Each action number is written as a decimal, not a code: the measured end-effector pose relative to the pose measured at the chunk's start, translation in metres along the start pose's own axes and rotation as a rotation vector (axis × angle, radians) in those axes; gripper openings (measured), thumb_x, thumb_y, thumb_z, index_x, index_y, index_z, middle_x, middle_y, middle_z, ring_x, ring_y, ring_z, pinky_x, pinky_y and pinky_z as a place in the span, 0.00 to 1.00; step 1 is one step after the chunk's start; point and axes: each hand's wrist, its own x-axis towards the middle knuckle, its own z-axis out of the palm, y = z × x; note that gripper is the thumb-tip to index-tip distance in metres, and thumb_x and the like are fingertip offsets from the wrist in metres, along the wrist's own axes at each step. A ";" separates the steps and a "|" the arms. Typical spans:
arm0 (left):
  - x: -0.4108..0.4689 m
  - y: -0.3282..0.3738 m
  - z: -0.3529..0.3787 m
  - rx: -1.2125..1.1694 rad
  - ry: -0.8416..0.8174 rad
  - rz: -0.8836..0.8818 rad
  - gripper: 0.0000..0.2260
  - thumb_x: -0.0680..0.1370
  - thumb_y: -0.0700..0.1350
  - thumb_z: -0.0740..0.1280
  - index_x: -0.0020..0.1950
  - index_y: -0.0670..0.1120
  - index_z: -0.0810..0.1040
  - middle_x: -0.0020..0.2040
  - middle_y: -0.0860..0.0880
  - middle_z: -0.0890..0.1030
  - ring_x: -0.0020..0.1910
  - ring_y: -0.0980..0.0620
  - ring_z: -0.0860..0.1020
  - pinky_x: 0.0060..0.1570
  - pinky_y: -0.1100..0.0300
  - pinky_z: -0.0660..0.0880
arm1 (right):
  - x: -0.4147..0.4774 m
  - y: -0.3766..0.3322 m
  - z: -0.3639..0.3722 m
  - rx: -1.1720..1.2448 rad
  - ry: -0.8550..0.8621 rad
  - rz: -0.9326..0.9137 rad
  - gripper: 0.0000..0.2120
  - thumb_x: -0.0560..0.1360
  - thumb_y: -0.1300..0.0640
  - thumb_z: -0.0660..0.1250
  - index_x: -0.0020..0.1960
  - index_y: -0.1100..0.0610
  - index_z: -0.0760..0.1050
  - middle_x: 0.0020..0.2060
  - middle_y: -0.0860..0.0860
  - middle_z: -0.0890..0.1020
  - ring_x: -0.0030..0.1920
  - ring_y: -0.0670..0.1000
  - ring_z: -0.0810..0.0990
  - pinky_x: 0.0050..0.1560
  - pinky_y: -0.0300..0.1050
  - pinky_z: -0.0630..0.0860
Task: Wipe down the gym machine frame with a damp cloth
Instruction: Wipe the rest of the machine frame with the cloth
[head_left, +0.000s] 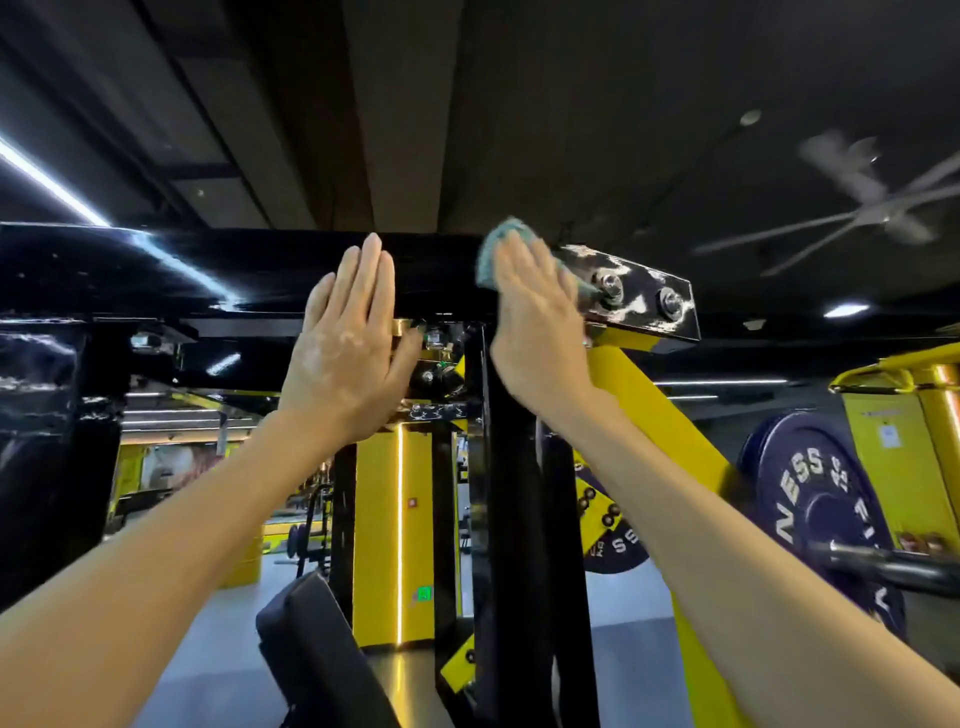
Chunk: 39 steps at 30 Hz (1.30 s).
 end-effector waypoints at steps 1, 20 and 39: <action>0.000 0.000 0.000 0.004 -0.003 -0.010 0.35 0.81 0.61 0.43 0.81 0.40 0.46 0.81 0.42 0.46 0.80 0.47 0.44 0.78 0.50 0.45 | 0.000 -0.007 0.002 0.007 -0.036 -0.073 0.30 0.75 0.70 0.61 0.76 0.63 0.61 0.76 0.56 0.64 0.78 0.56 0.56 0.76 0.50 0.46; 0.001 -0.002 -0.012 0.012 -0.105 -0.008 0.32 0.81 0.58 0.43 0.81 0.42 0.43 0.81 0.45 0.42 0.79 0.52 0.38 0.75 0.59 0.37 | -0.009 0.047 -0.023 0.174 -0.278 -0.242 0.24 0.81 0.68 0.56 0.77 0.58 0.62 0.77 0.51 0.63 0.79 0.50 0.53 0.75 0.44 0.43; -0.003 0.011 -0.009 -0.019 -0.161 0.176 0.31 0.81 0.58 0.41 0.80 0.43 0.42 0.81 0.47 0.42 0.79 0.53 0.38 0.76 0.59 0.36 | -0.065 0.051 -0.039 0.203 -0.456 -0.227 0.24 0.83 0.58 0.53 0.78 0.51 0.59 0.77 0.42 0.57 0.77 0.41 0.46 0.75 0.41 0.39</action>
